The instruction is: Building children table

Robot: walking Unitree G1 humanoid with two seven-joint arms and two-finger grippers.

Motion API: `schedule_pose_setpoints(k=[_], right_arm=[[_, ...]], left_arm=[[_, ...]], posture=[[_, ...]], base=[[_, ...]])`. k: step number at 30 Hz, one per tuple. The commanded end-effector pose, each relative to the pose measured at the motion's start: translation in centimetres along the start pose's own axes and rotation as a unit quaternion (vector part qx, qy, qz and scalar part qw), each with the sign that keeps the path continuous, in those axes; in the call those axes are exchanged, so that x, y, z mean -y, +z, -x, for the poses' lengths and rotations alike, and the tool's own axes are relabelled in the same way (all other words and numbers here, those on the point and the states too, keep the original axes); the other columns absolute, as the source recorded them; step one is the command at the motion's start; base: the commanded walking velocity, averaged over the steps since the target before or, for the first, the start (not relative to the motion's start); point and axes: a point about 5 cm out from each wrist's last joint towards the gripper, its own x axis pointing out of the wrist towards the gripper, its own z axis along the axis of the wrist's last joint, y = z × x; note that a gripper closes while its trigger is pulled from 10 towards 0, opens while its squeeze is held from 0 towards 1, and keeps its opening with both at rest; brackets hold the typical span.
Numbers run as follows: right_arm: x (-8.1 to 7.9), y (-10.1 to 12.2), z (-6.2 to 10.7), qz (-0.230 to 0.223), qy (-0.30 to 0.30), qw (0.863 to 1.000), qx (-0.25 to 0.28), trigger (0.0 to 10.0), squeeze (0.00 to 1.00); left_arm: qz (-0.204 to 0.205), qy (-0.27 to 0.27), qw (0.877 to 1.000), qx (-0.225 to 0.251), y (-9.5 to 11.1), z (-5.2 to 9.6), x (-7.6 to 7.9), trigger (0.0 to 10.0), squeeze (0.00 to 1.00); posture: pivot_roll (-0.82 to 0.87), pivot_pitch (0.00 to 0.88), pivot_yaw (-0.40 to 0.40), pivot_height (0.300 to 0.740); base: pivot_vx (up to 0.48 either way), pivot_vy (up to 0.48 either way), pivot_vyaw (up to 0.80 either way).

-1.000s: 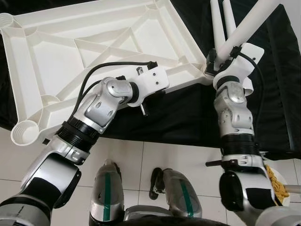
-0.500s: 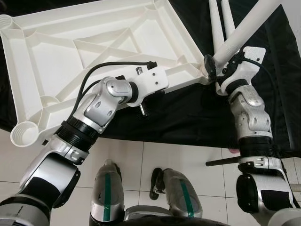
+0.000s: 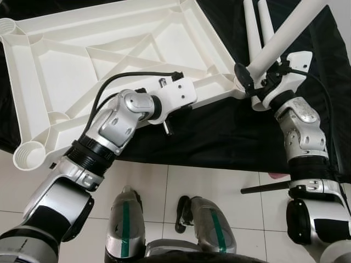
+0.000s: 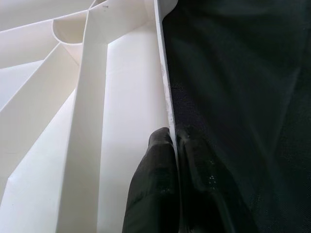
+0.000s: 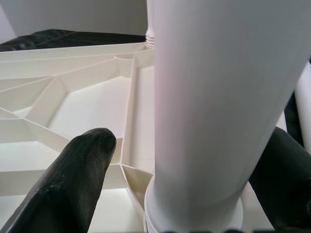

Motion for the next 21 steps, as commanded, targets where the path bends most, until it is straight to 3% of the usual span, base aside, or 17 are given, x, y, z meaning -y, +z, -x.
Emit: schedule_pose_setpoints(k=[1,8,9,11,12,14,15,16,17,18,21], right_arm=[[0.5,0.0,0.2,-0.003,0.006,1.0,0.006,10.0,0.0],[1.2,-0.3,0.0,0.001,0.018,1.0,0.004,10.0,0.0],[1.2,-0.4,0.0,0.005,0.018,1.0,0.001,9.2,0.0],[1.3,-0.4,-0.1,0.008,0.018,1.0,-0.001,9.2,0.0],[1.5,-0.6,-0.2,0.012,0.019,1.0,-0.004,5.7,0.0],[1.6,-0.7,-0.2,0.016,0.02,1.0,-0.007,5.1,0.0],[1.7,-0.9,-0.3,0.018,0.022,1.0,-0.01,2.1,0.0],[1.8,-0.9,-0.3,0.019,0.023,0.999,-0.012,0.7,0.0],[1.8,-0.9,-0.3,0.019,0.023,0.999,-0.012,0.7,0.0],[1.9,-1.0,-0.4,0.02,0.025,0.999,-0.014,0.0,0.0],[1.9,-1.1,-0.5,0.021,0.026,0.999,-0.015,0.0,0.0]], left_arm=[[0.005,-0.056,0.998,-0.035,-1.4,-0.6,1.5,10.0,0.0],[0.005,-0.057,0.998,-0.035,-1.4,-0.5,1.5,10.0,0.0],[0.005,-0.056,0.998,-0.035,-1.4,-0.5,1.4,10.0,0.0],[0.005,-0.056,0.998,-0.035,-1.4,-0.5,1.4,10.0,0.0],[0.005,-0.056,0.998,-0.035,-1.4,-0.5,1.4,10.0,0.0],[0.005,-0.055,0.998,-0.035,-1.4,-0.4,1.4,10.0,0.0],[0.005,-0.055,0.998,-0.035,-1.4,-0.4,1.4,10.0,0.0],[0.005,-0.055,0.998,-0.035,-1.4,-0.4,1.4,10.0,0.0],[0.005,-0.055,0.998,-0.035,-1.4,-0.4,1.4,10.0,0.0],[0.005,-0.054,0.998,-0.035,-1.4,-0.3,1.3,10.0,0.0],[0.005,-0.054,0.998,-0.035,-1.4,-0.3,1.3,10.0,0.0]], posture=[[0.06,0.048,-0.052,0.74],[0.07,0.054,-0.051,0.74],[0.07,0.057,-0.051,0.74],[0.07,0.057,-0.051,0.74],[0.07,0.059,-0.05,0.74],[0.07,0.06,-0.049,0.74],[0.07,0.06,-0.049,0.74],[0.07,0.062,-0.049,0.74],[0.07,0.062,-0.049,0.74],[0.08,0.061,-0.049,0.74],[0.08,0.063,-0.049,0.74]], base=[[0.0,0.0,0.0],[0.0,0.0,0.0],[0.0,0.0,0.0],[0.0,0.0,0.0],[0.0,0.0,0.0],[0.0,0.0,0.0],[0.0,0.0,0.0],[0.0,0.0,0.0],[0.0,0.0,0.0],[0.0,0.0,0.0],[0.0,0.0,0.0]])
